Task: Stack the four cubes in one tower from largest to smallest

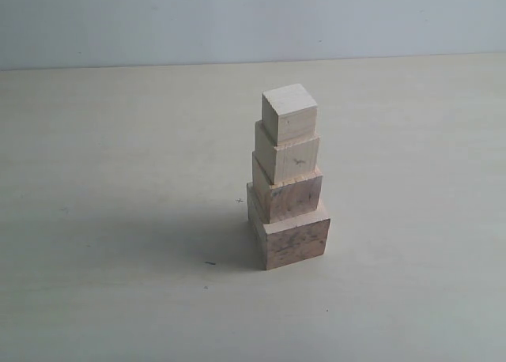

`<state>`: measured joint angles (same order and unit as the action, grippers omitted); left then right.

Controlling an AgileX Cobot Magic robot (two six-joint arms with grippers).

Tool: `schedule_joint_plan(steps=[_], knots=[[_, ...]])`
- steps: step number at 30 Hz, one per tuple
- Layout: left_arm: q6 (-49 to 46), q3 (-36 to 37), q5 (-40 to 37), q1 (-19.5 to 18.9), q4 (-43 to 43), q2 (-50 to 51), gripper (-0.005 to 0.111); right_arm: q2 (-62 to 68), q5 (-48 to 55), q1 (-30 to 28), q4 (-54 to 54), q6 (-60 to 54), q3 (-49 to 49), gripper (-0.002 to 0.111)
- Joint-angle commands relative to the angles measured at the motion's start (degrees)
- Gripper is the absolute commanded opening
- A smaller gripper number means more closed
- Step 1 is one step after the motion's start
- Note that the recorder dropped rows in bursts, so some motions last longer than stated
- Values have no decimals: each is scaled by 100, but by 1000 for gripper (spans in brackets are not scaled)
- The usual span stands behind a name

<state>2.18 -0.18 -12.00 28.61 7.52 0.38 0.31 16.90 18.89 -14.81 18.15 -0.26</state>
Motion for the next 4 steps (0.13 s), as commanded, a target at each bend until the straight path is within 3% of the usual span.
schedule_joint_plan(steps=[1,4], knots=[[-16,18,6,-15,11,-38,0,-31,-30,-29,-12,16,26,0],[-16,18,6,-15,11,-38,0,-31,-30,-29,-12,16,26,0]])
